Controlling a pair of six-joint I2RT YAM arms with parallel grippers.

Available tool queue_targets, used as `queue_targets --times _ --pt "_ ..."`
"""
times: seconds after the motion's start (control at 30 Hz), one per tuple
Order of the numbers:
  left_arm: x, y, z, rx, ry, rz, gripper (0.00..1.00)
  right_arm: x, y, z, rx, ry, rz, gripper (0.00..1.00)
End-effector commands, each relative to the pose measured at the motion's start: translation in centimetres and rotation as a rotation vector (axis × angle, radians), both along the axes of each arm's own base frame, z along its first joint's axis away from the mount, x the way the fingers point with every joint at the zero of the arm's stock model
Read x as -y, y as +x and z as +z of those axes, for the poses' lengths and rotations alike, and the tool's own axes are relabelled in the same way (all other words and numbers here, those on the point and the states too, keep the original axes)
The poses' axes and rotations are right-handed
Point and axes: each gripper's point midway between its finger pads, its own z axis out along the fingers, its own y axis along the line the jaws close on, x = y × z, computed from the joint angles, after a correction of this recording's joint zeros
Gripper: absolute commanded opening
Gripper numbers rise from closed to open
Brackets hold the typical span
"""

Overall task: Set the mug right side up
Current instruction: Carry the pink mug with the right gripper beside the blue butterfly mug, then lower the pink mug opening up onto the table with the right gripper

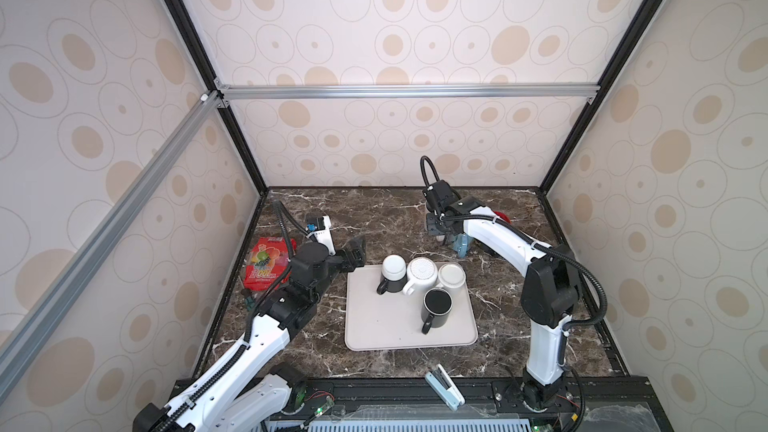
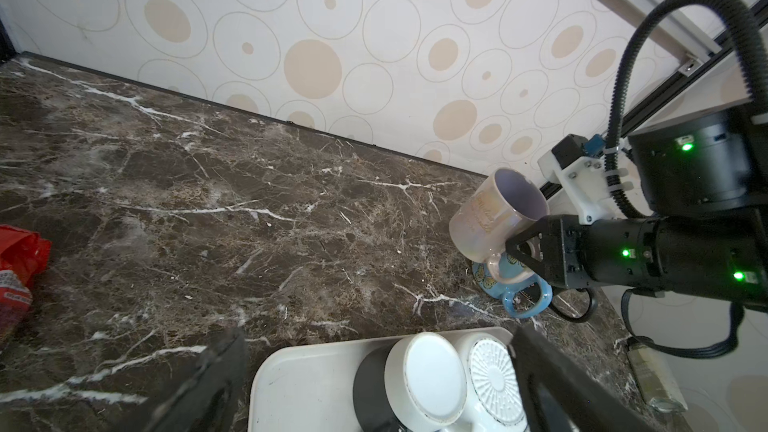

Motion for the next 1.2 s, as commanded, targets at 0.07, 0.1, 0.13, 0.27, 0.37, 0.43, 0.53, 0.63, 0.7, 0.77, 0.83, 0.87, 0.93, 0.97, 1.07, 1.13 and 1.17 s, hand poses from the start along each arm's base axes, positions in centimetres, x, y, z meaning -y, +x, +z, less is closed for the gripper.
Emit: queue_targets --times 0.07,0.1,0.13,0.27,0.37,0.43,0.53,0.63,0.7,0.77,0.83,0.87,0.93,0.97,1.07,1.13,1.17 --pt "1.0 0.4 0.0 -0.004 -0.014 -0.048 1.0 -0.1 1.3 1.2 0.068 0.033 -0.026 0.0" --pt "1.1 0.4 -0.1 -0.006 -0.015 -0.052 1.0 -0.1 1.3 0.9 0.062 0.032 -0.025 0.0" --pt "1.2 0.4 -0.2 -0.008 -0.015 -0.056 1.0 -0.1 1.3 0.5 0.056 0.028 -0.025 0.0" --pt "1.5 0.4 -0.3 -0.02 -0.006 -0.071 1.0 0.2 1.2 -0.8 0.036 0.018 -0.032 0.0" --pt "1.6 0.5 -0.4 -0.028 0.002 -0.074 1.0 0.3 1.0 -1.5 0.021 0.015 -0.037 0.0" --pt "1.6 0.5 -0.5 -0.029 0.0 -0.075 1.0 0.3 0.9 -1.9 0.013 0.016 -0.037 0.0" --pt "1.7 0.5 -0.9 -0.037 0.004 -0.079 1.0 0.3 0.6 -2.9 -0.009 0.017 -0.036 0.0" --pt "1.7 0.6 -1.0 -0.039 0.005 -0.081 1.0 0.4 0.3 -3.4 -0.022 0.018 -0.038 0.0" --pt "1.7 0.5 -1.1 -0.038 0.009 -0.08 1.0 0.5 0.2 -3.7 -0.021 0.018 -0.04 0.0" --pt "1.7 0.6 -1.2 -0.041 0.016 -0.079 1.0 0.7 0.1 -4.0 -0.025 0.022 -0.041 0.0" --pt "1.8 0.6 -1.4 -0.044 0.02 -0.084 1.0 0.5 0.0 -4.3 -0.03 0.039 -0.037 0.0" --pt "1.8 0.6 -1.4 -0.044 0.02 -0.087 1.0 0.5 -0.1 -4.5 -0.033 0.044 -0.035 0.0" --pt "1.9 0.6 -1.7 -0.049 0.02 -0.089 1.0 0.4 -0.2 -4.8 -0.033 0.053 -0.033 0.0" --pt "1.9 0.6 -1.7 -0.048 0.019 -0.092 1.0 0.5 -0.2 -4.9 -0.033 0.056 -0.036 0.0" --pt "2.0 0.7 -2.1 -0.057 0.023 -0.093 1.0 0.7 -0.6 -5.1 -0.04 0.056 -0.045 0.0" --pt "2.0 0.7 -2.2 -0.062 0.028 -0.097 1.0 0.9 -0.9 -5.0 -0.043 0.058 -0.052 0.0" --pt "2.0 0.7 -2.3 -0.065 0.03 -0.098 1.0 1.0 -1.0 -4.9 -0.038 0.061 -0.054 0.0"
